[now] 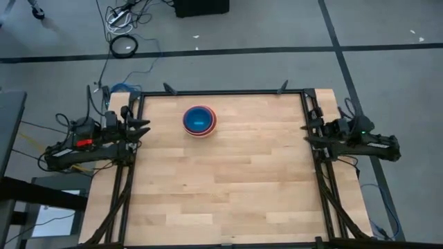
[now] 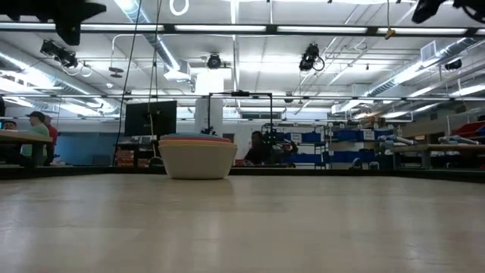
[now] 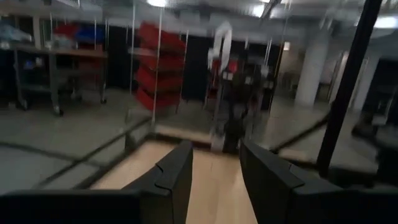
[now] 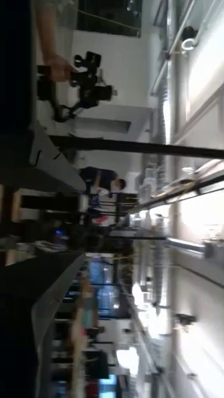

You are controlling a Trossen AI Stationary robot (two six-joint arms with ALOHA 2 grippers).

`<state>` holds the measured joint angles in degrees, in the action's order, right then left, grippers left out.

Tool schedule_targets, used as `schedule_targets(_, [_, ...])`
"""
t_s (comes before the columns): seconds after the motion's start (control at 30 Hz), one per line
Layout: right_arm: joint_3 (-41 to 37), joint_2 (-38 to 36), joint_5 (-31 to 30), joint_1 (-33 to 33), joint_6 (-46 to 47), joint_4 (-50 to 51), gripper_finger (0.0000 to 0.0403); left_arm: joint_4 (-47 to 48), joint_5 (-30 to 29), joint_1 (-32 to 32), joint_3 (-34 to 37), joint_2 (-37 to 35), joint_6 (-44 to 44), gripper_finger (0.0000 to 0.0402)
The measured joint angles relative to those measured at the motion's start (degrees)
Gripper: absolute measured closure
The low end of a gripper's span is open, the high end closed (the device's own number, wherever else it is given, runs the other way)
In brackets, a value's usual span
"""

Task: Nest bowls inside each other
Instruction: Return to Home Position

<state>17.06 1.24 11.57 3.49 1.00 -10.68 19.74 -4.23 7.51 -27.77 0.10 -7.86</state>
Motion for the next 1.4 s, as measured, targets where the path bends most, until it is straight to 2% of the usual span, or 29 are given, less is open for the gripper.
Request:
schedule_targets(0.1, [-3.37,0.11,-0.05,0.0,1.06,-0.11,0.0248,3.11,0.99,0.01,0.43,0.0,1.79,0.0259])
schedule_targets(0.2, [-8.68,0.14,-2.03,0.0,3.09,-3.05,0.0248,-0.48,1.2,0.0,4.44,0.0,1.99,0.0259])
schedule_targets(0.33, [-16.54,0.14,-4.65,0.03,6.19,-11.77,0.0248,-15.54,2.69,0.0,15.6,0.0,-1.63,0.0259])
schedule_targets(0.43, [-16.45,0.61,-4.45,0.0,8.35,-10.6,0.0248,-25.08,4.51,-0.02,22.87,-0.02,-4.28,0.0259])
schedule_targets(0.57, [-16.5,0.51,-4.26,0.0,8.41,-10.9,0.0248,-32.87,5.09,0.0,27.22,-0.02,-5.29,0.0259])
schedule_targets(0.7, [-16.52,0.87,-4.63,0.0,7.7,-7.65,0.0248,-30.41,4.94,0.0,27.28,-0.02,-3.63,0.0259])
schedule_targets(0.87, [-16.52,0.92,-8.67,0.02,7.85,2.83,0.0248,-20.43,5.56,-0.19,27.28,0.0,-0.25,0.0259])
schedule_targets(1.0, [-16.52,0.92,-8.6,-0.02,7.94,9.06,0.0248,-20.52,5.96,-1.06,27.3,0.02,2.17,0.0259])
schedule_targets(1.4, [-16.54,1.4,-8.55,-0.04,6.42,9.32,0.0248,-20.26,4.92,-1.22,27.3,0.33,1.71,0.0259])
